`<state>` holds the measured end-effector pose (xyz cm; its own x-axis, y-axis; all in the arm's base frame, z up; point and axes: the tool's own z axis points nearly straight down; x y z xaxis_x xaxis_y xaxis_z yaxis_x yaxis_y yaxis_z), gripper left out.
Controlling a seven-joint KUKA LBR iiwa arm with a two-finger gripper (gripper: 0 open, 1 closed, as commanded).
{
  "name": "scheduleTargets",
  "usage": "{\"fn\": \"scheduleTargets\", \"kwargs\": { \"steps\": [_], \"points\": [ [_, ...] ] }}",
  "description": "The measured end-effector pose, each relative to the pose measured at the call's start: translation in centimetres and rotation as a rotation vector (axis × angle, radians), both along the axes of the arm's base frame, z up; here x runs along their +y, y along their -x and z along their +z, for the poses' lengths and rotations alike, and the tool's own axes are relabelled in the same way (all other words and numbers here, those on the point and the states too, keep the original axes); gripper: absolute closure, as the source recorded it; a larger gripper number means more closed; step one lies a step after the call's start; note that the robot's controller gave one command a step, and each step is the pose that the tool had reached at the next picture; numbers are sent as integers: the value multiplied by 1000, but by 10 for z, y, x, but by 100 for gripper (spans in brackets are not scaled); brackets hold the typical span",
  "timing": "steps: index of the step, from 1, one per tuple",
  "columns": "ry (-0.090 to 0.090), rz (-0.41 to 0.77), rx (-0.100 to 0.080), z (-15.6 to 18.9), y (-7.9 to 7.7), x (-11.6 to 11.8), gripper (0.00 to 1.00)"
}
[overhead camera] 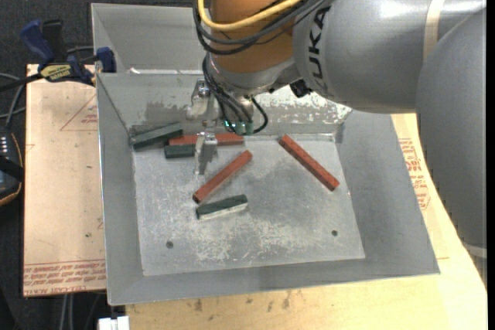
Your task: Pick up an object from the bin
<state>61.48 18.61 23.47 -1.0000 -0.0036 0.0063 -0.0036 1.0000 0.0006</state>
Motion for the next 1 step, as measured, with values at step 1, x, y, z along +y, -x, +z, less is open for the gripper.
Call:
{"fn": "scheduleTargets", "kwargs": {
  "steps": [1],
  "points": [
    [-1,-3,-7,4,-2,-1,0]
  ]
}}
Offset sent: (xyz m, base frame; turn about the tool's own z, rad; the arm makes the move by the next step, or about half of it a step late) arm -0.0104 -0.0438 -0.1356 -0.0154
